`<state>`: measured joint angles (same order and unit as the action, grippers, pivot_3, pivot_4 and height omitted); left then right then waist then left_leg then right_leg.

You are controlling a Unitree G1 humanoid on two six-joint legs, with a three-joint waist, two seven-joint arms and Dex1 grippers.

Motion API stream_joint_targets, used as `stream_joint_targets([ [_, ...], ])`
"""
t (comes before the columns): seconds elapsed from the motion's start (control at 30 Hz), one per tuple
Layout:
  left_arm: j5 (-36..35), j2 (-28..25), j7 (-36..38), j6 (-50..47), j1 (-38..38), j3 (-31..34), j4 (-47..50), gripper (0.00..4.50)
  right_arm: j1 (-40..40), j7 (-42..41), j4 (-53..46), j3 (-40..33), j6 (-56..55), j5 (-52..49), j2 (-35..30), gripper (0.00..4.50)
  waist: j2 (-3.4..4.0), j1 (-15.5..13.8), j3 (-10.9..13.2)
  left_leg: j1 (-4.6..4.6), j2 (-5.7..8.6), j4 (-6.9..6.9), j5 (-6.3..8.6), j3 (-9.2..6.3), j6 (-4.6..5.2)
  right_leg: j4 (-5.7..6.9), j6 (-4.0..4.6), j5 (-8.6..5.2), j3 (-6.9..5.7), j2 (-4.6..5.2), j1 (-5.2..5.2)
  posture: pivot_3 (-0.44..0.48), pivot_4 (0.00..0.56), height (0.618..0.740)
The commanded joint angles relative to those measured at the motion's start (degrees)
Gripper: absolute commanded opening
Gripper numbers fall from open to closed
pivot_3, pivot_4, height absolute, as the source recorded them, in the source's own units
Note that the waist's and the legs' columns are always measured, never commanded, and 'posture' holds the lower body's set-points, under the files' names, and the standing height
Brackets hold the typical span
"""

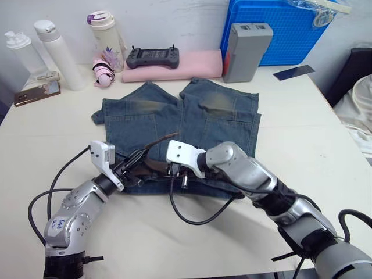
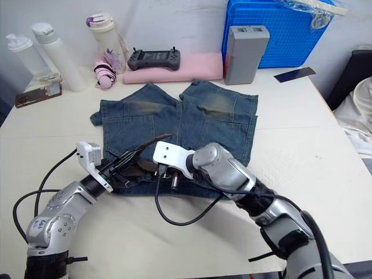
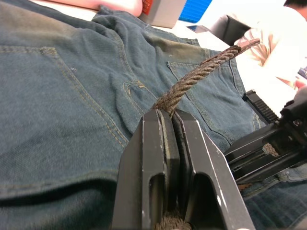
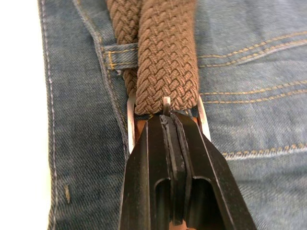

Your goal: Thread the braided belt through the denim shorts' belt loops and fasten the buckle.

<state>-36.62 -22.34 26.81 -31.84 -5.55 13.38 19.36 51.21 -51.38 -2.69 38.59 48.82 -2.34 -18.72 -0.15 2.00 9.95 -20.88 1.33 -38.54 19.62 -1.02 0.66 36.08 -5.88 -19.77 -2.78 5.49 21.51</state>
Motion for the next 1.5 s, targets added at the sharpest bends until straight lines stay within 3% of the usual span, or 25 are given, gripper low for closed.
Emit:
stream_joint_targets([
  [0.03,0.6,-1.2,2.2,1.7,-1.2,-0.6,0.1,0.00,0.1,-5.1,9.4,7.7,-0.1,1.0,3.0,0.08,-0.06,0.2,-0.1,0.17,0.00,0.15,0.00,0.00,-0.02,0.00,0.04,0.02,-0.01,0.00,-0.03,0.000,0.150,0.739],
  [0.17,1.3,-3.4,3.9,1.9,-5.0,-0.9,-1.0,0.00,3.5,-9.4,17.4,12.8,-4.1,5.5,5.8,0.08,0.04,1.0,-0.3,0.75,0.04,0.51,0.03,-0.01,-0.15,0.00,0.21,0.03,-0.04,-0.08,-0.10,0.000,0.150,0.739],
  [0.43,0.5,-8.9,9.0,0.9,-11.5,-0.7,-3.4,0.00,2.4,-14.7,24.4,20.1,-10.2,13.8,9.2,0.08,0.28,1.4,-1.4,1.83,0.01,1.01,0.28,-0.03,-0.47,0.24,0.31,0.03,-0.08,-0.14,-0.10,0.000,0.150,0.739],
  [0.63,-0.7,-12.0,15.0,-1.0,-18.0,-2.9,-5.4,0.00,1.1,-17.5,30.0,20.8,-15.0,19.5,12.9,0.08,0.31,1.4,-1.7,2.75,0.00,1.42,0.51,-0.06,-0.70,0.13,0.98,-0.19,-0.08,-0.20,-0.63,0.000,0.150,0.739],
  [0.8,-2.2,-12.7,18.6,-4.0,-24.4,-5.1,-5.4,0.00,0.5,-19.1,32.9,19.7,-17.7,22.6,14.6,0.08,0.69,1.2,-2.0,3.01,-0.03,1.46,0.63,-0.25,-0.80,0.11,1.08,-0.25,-0.08,-0.27,-0.86,0.000,0.150,0.739],
  [1.07,-3.5,-5.9,19.6,-7.9,-37.4,-9.0,-8.0,0.00,-1.1,-20.8,34.9,18.4,-21.2,26.9,16.3,0.08,0.86,1.1,-2.2,3.36,-0.02,1.52,0.76,-0.49,-0.89,0.06,1.09,-0.26,0.13,-0.50,-1.09,0.000,0.150,0.739],
  [1.23,-0.3,1.9,20.4,-5.9,-46.0,-14.4,-13.2,0.00,-1.5,-21.9,35.5,17.7,-22.6,28.8,17.1,0.08,0.92,0.3,-2.2,3.39,-0.03,1.43,0.78,-0.85,-1.03,0.06,1.14,-0.27,0.11,-0.68,-1.17,0.000,0.150,0.739],
  [1.5,2.7,14.4,20.1,-4.9,-49.8,-16.7,-17.4,0.00,-3.2,-24.7,35.3,16.6,-23.9,31.8,17.4,0.08,1.31,-2.0,-2.4,3.70,0.08,1.40,0.81,-1.47,-1.15,-0.19,1.15,-0.26,-0.11,-0.68,-1.87,0.000,0.150,0.739],
])
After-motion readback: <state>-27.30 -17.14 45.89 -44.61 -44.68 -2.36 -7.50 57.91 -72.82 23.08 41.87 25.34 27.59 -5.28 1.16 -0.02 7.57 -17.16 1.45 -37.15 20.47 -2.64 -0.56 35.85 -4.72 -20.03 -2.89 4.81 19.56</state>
